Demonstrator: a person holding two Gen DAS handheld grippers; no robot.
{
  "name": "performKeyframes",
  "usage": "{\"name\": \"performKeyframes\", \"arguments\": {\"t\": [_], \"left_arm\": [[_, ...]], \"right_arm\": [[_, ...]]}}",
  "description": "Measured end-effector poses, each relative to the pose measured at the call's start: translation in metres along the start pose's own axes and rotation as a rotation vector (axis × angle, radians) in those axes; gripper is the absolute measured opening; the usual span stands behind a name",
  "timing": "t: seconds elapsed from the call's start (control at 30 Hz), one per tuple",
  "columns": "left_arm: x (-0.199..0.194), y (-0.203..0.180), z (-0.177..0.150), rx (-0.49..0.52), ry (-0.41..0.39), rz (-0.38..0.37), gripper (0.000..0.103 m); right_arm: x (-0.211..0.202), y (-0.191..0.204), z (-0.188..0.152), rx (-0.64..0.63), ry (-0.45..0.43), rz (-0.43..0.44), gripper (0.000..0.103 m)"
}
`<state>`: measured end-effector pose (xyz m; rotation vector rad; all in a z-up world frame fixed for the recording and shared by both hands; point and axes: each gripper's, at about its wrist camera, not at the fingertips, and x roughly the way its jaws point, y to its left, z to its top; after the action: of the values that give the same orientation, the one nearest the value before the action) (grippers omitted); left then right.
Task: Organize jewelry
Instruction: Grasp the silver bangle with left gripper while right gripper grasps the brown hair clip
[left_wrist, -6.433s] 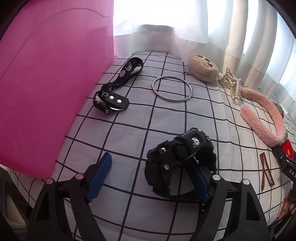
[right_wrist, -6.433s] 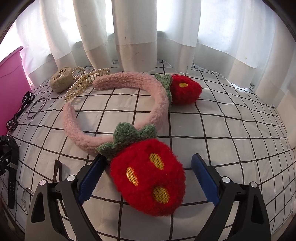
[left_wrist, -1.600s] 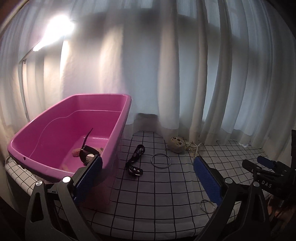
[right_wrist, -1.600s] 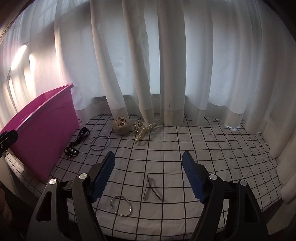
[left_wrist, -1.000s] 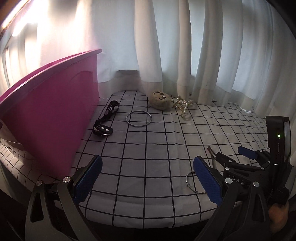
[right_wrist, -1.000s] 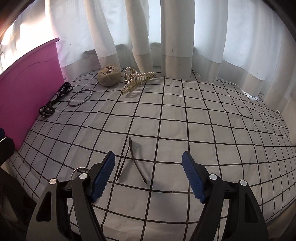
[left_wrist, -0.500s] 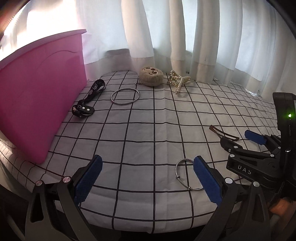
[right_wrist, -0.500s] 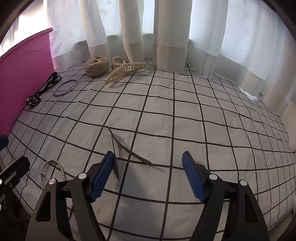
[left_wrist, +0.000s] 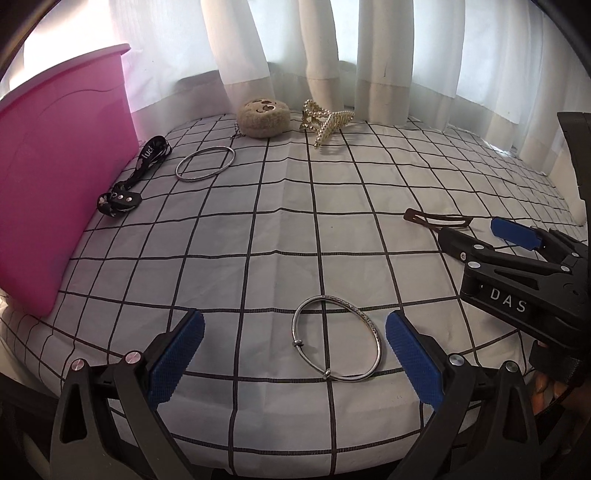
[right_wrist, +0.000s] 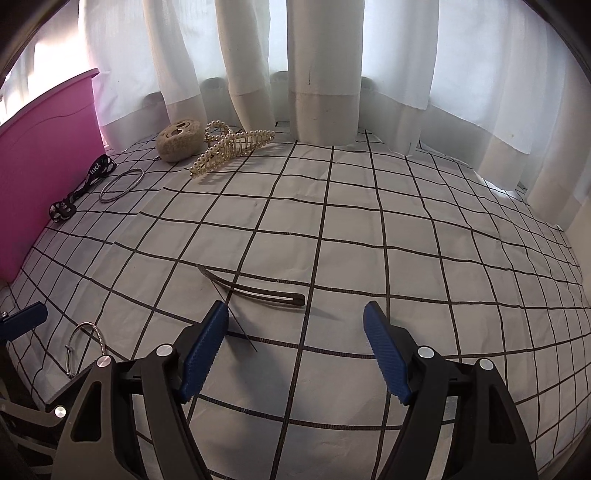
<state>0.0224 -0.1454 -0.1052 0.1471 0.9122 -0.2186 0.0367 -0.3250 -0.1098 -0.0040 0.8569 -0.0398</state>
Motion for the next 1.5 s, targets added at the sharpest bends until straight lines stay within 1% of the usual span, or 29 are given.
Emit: {"name": "performKeyframes", "arguments": {"t": [0.17,0.27,0.33,0.47,0.63,0.7,0.73,0.77,0.8,0.83,0.87,0.9,0.93,1.03,1.07,1.1,1.13,1.27,1.37,1.5], "left_arm": [[0.003,0.002,-0.001,-0.024,-0.011,-0.010,0.098],[0.003,0.001,-0.002,-0.029,-0.016,-0.007,0.098],[0.003,0.000,-0.002,-0.031,-0.020,-0.004,0.098],[0.003,-0.001,-0.003,-0.036,-0.030,0.002,0.097],[0.002,-0.002,-0.003,-0.032,-0.029,-0.008,0.094],[-0.001,-0.004,-0.004,-0.021,-0.035,-0.017,0.084],[-0.003,-0.006,-0.004,-0.016,-0.039,-0.022,0.081],[-0.004,-0.006,-0.003,-0.015,-0.041,-0.025,0.074],[-0.005,-0.005,-0.003,-0.019,-0.045,-0.022,0.065],[-0.006,-0.003,-0.003,-0.025,-0.048,-0.019,0.060],[-0.007,-0.001,-0.002,-0.033,-0.051,-0.014,0.048],[-0.007,0.001,-0.001,-0.042,-0.052,-0.011,0.043],[-0.007,0.004,0.000,-0.049,-0.050,-0.024,0.043],[-0.008,0.006,0.000,-0.048,-0.056,-0.035,0.040],[-0.010,0.008,0.000,-0.055,-0.068,-0.029,0.013],[-0.009,0.010,0.000,-0.059,-0.054,-0.044,0.006],[-0.008,0.012,0.000,-0.067,-0.044,-0.067,0.005],[-0.008,0.016,-0.001,-0.074,-0.043,-0.088,0.005],[-0.009,0.017,-0.002,-0.076,-0.042,-0.106,0.004],[-0.015,0.019,-0.001,-0.085,-0.056,-0.121,0.004]], "right_arm": [[0.003,0.001,0.004,-0.012,-0.001,0.007,0.072],[0.005,0.004,0.008,-0.046,0.009,0.012,0.072],[0.007,0.005,0.012,-0.072,0.020,0.015,0.075],[0.012,0.008,0.019,-0.117,0.028,0.033,0.075],[0.014,0.005,0.017,-0.092,0.021,0.064,0.075],[0.013,0.005,0.015,-0.087,0.018,0.070,0.074],[0.013,0.007,0.015,-0.090,0.015,0.075,0.068],[0.011,0.009,0.015,-0.097,0.014,0.083,0.065],[0.010,0.012,0.014,-0.111,0.012,0.088,0.055],[0.009,0.016,0.014,-0.123,0.010,0.093,0.045],[0.008,0.019,0.014,-0.133,0.010,0.087,0.044],[0.008,0.021,0.014,-0.138,0.009,0.087,0.041],[0.008,0.021,0.014,-0.138,0.008,0.094,0.036],[0.007,0.023,0.013,-0.129,0.002,0.088,0.029],[0.007,0.023,0.013,-0.123,0.000,0.085,0.028],[0.007,0.023,0.013,-0.116,-0.001,0.084,0.026],[0.006,0.022,0.012,-0.104,-0.003,0.090,0.025],[0.004,0.020,0.010,-0.080,-0.003,0.102,0.024],[0.003,0.019,0.009,-0.062,-0.003,0.105,0.020],[-0.001,0.018,0.008,-0.041,-0.008,0.109,0.019]]}}
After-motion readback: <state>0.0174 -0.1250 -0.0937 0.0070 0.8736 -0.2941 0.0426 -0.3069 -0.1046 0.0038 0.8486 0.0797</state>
